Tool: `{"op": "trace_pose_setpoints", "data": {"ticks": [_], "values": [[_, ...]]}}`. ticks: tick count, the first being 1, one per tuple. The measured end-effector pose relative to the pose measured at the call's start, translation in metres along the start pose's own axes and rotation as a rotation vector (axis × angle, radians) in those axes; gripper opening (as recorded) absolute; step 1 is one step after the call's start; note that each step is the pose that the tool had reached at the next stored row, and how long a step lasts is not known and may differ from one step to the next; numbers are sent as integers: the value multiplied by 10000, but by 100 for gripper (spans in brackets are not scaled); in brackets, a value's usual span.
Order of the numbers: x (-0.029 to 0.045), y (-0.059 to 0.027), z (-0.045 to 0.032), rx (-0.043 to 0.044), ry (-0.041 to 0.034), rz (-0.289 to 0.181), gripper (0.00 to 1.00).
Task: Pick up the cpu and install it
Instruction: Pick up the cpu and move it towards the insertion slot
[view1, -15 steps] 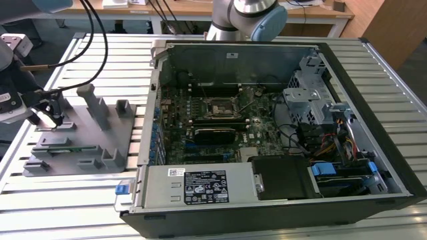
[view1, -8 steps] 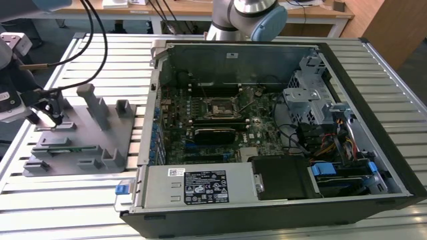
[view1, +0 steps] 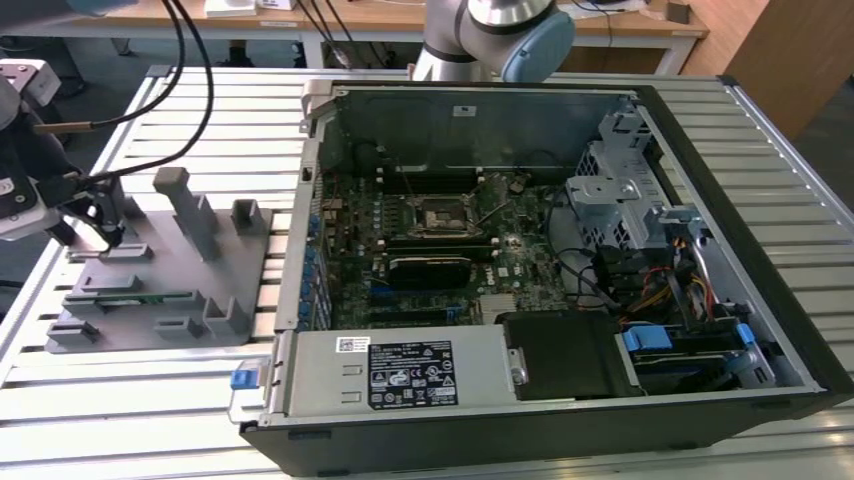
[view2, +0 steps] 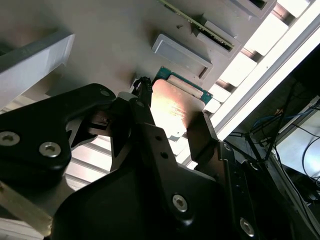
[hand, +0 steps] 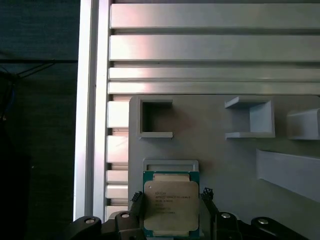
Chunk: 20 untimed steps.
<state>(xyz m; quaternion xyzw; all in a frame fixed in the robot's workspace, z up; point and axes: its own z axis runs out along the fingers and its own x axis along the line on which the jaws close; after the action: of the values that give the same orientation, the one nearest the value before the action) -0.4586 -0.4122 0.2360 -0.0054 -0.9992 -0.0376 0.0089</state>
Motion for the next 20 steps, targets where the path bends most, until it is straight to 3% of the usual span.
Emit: {"op": "trace_pose_setpoints", "data": {"ticks": [20], "values": [[4, 17, -215, -10, 0, 0, 53]]}}
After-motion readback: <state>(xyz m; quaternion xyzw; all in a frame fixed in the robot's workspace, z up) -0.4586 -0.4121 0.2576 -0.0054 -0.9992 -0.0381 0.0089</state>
